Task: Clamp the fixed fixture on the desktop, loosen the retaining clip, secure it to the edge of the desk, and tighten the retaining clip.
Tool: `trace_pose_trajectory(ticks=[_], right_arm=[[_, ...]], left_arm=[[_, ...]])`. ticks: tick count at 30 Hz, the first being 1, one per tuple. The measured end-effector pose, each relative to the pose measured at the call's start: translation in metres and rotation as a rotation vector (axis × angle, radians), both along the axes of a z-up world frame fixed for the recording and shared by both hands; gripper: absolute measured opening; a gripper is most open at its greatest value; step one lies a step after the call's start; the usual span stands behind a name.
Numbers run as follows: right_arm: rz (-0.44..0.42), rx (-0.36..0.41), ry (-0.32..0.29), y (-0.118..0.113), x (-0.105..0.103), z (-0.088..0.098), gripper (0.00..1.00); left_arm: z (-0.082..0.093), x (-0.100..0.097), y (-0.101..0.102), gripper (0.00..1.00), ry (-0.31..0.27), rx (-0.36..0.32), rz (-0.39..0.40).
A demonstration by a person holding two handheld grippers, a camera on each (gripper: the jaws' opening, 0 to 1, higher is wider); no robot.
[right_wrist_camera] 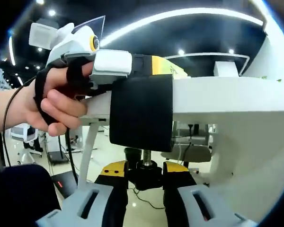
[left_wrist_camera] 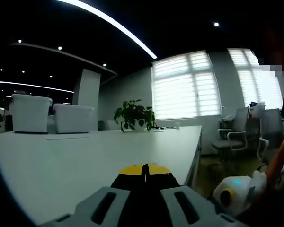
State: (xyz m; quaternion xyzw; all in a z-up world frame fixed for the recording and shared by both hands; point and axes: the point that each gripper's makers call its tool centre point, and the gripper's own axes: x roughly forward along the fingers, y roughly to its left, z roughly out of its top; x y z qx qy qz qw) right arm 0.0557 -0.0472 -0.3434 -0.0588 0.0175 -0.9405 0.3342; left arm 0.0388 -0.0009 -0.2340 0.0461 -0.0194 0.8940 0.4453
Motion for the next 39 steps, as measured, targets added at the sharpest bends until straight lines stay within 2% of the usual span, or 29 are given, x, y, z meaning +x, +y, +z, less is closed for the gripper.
trace_pose_trajectory(ticks=[1, 2, 3, 5, 9, 11, 12, 14, 15, 16, 18, 19, 22, 24, 27, 29, 33, 36, 38, 39], right_arm=[[0.097, 0.007, -0.004, -0.003, 0.002, -0.004, 0.25], [0.130, -0.007, -0.020, 0.002, -0.009, -0.004, 0.25], [0.189, -0.024, -0.032, -0.001, -0.006, -0.004, 0.25], [0.212, 0.038, 0.020, 0.000, -0.005, -0.003, 0.25], [0.217, 0.038, 0.012, 0.000, -0.008, -0.003, 0.25], [0.192, 0.036, -0.022, 0.000, -0.009, -0.009, 0.25], [0.161, 0.050, -0.043, 0.004, -0.010, -0.013, 0.26], [0.075, 0.084, -0.046, 0.018, -0.008, -0.018, 0.31], [0.036, 0.071, -0.065, 0.026, -0.005, -0.019, 0.35], [-0.026, 0.023, -0.098, 0.037, -0.002, -0.021, 0.37], [-0.095, -0.031, -0.145, 0.051, 0.005, -0.023, 0.39], [-0.117, -0.047, -0.149, 0.054, 0.007, -0.021, 0.39], [-0.137, -0.036, -0.138, 0.052, 0.002, -0.017, 0.39], [-0.142, -0.062, -0.125, 0.047, -0.001, -0.009, 0.39], [-0.086, -0.117, -0.133, 0.024, -0.003, -0.002, 0.39], [-0.079, -0.038, -0.098, 0.011, -0.010, -0.006, 0.42], [-0.080, -0.049, -0.095, -0.001, -0.020, -0.007, 0.45], [-0.084, -0.048, -0.077, 0.000, -0.022, -0.006, 0.41], [-0.100, -0.039, -0.069, 0.005, -0.025, -0.007, 0.29], [-0.115, -0.017, -0.067, 0.010, -0.028, -0.009, 0.28]], left_arm=[[0.000, 0.000, 0.000, 0.01, -0.005, 0.002, -0.001], [-0.002, 0.000, 0.001, 0.01, -0.007, -0.015, -0.003], [-0.001, 0.000, 0.001, 0.01, -0.008, -0.007, -0.003], [-0.002, 0.000, 0.001, 0.01, -0.015, -0.003, -0.004], [-0.002, 0.001, 0.002, 0.01, -0.009, -0.006, -0.003], [-0.002, 0.001, 0.002, 0.01, -0.006, -0.007, -0.003], [-0.002, 0.001, 0.002, 0.01, -0.006, -0.007, -0.003], [-0.002, 0.000, 0.002, 0.01, -0.003, -0.008, -0.003], [-0.001, -0.001, 0.002, 0.01, -0.003, -0.008, -0.003], [-0.001, -0.001, 0.002, 0.01, -0.001, -0.008, -0.003], [-0.001, -0.001, 0.002, 0.01, 0.005, -0.009, -0.003], [-0.001, -0.001, 0.001, 0.01, 0.007, -0.009, -0.002], [0.000, -0.002, 0.001, 0.01, 0.013, -0.010, -0.003], [0.000, -0.001, 0.001, 0.01, 0.013, -0.010, -0.003], [0.000, -0.001, 0.001, 0.01, 0.013, -0.010, -0.004], [0.000, -0.001, 0.001, 0.01, 0.010, -0.009, -0.004], [0.000, -0.001, 0.001, 0.01, 0.008, -0.010, -0.004], [0.000, -0.002, 0.001, 0.01, 0.006, -0.009, -0.004], [0.001, -0.002, 0.001, 0.01, 0.008, -0.008, -0.002], [0.001, -0.001, 0.001, 0.01, 0.008, -0.008, -0.001]])
